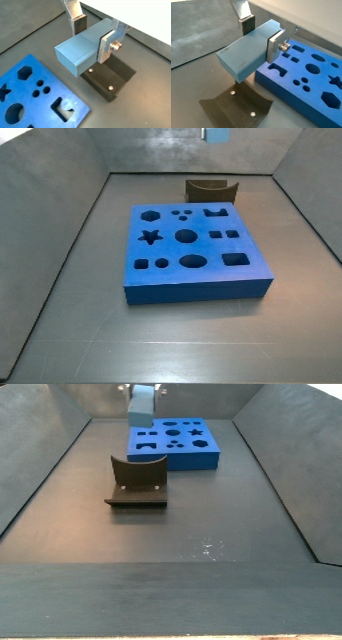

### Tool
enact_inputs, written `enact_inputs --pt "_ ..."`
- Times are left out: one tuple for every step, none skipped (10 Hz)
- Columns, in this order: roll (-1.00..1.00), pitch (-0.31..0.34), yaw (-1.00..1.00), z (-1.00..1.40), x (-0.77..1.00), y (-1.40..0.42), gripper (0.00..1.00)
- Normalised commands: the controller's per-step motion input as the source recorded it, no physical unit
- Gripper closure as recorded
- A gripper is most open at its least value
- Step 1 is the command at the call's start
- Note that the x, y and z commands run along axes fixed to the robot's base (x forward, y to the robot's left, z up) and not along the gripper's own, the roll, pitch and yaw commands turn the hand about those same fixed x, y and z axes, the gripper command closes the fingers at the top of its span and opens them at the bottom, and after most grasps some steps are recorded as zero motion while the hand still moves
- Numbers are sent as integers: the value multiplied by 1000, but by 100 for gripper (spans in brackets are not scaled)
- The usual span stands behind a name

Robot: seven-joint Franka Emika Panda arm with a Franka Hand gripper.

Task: Pick up the rectangle object. Move up. Place the rectangle object on the fixture. Regrasp the rectangle object. Move to above the board. Insert the rectangle object.
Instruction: Place the rectangle object on the fixture.

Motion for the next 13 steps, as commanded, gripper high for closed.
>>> enact_inputs --pt "-1000 91 -23 -4 174 239 100" --pt "-1000 103 -32 -8 112 92 100" --pt "-1000 108 -42 -9 64 39 100" --pt "-1000 113 -56 -5 56 41 100" --pt "-1000 129 -75 -15 69 46 100" --pt "-1000 147 -87 -16 77 44 100" --pt "-1000 166 -110 -21 87 49 100" --pt "-1000 179 -133 -26 88 52 100" --pt "-1000 192 -166 -25 84 50 100" --pt "-965 187 -144 -19 79 49 100" --pt "-717 141 -140 -23 83 49 100" --pt "-602 123 -144 -25 81 47 100" --pt "-390 70 -138 -17 69 40 100"
